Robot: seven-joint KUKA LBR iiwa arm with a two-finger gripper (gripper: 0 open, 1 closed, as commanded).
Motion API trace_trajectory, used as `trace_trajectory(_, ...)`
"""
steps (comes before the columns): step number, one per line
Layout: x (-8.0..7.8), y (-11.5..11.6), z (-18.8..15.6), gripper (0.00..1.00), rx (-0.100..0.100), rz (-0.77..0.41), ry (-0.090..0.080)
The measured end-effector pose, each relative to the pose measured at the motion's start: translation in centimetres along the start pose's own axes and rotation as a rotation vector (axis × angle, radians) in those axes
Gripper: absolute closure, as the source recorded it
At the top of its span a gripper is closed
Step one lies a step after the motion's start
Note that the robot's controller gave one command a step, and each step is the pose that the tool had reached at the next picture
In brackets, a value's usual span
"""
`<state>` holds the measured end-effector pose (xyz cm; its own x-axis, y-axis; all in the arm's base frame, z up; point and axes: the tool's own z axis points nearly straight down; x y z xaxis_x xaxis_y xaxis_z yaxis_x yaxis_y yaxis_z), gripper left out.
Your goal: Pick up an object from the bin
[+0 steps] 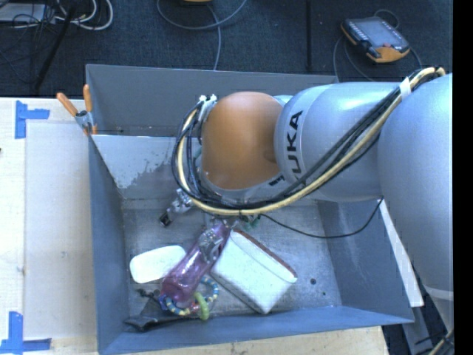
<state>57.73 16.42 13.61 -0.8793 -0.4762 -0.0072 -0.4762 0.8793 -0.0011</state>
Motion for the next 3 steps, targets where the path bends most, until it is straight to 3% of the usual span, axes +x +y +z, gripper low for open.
trace_trajectory(1, 2.5, 2.1, 2.2, 0.00, 0.000, -0.050, 0.004)
trace_trajectory(2, 1.5, 5.5, 5.6, 1.00, 0.008, -0.240, -0.016)
trace_trajectory(3, 1.5, 5.5, 5.6, 1.00, 0.007, -0.239, -0.016)
